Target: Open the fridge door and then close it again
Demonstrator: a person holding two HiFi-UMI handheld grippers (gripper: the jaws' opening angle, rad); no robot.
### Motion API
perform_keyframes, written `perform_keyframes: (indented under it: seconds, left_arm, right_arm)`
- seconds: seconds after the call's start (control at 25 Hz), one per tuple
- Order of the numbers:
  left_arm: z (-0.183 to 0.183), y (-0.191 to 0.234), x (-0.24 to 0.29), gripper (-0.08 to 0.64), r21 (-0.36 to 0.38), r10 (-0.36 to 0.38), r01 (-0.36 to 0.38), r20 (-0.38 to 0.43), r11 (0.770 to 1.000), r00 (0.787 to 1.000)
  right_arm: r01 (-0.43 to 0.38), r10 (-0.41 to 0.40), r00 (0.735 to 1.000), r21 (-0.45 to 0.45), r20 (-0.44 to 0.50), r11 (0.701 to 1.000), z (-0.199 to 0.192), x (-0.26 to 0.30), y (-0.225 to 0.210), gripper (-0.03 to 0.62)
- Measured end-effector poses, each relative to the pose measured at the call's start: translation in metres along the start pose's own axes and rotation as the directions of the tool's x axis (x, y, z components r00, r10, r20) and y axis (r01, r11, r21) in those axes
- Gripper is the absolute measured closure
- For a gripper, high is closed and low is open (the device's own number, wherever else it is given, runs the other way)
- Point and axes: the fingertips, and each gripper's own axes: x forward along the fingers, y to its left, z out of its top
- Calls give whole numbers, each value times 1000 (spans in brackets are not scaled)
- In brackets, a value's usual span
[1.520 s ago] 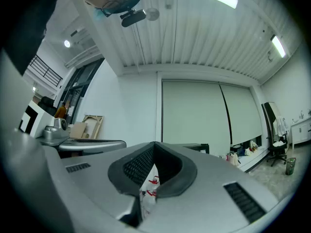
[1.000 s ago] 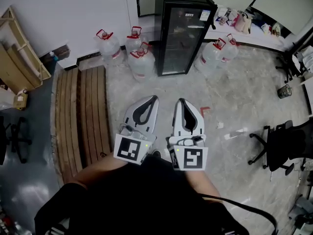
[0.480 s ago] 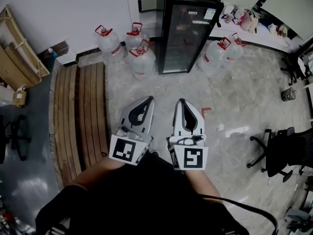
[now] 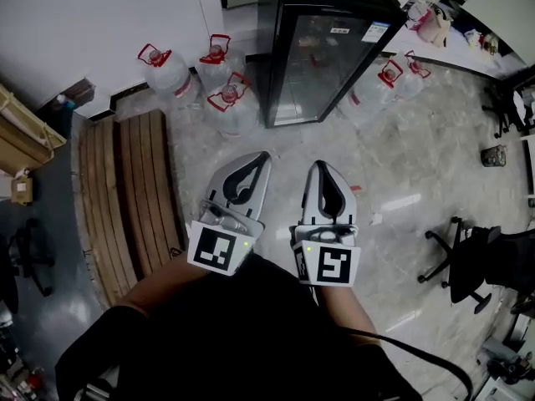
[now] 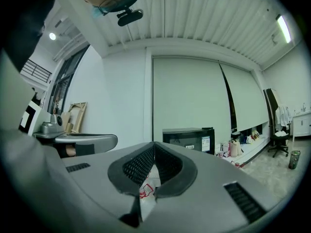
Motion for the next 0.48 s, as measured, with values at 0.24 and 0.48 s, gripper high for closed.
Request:
perform_keyframes:
  seconds: [0.24, 0.48]
  left_arm:
    - [-8, 65, 84, 554, -23, -51, 50, -39, 999, 998]
    - [-33, 93, 140, 554, -34, -41, 38, -94, 999, 995]
  right_arm:
    - [40, -41, 999, -4, -32, 999, 0, 100, -22, 577]
    - [41, -40, 998, 12, -51, 999, -9, 160, -50, 577]
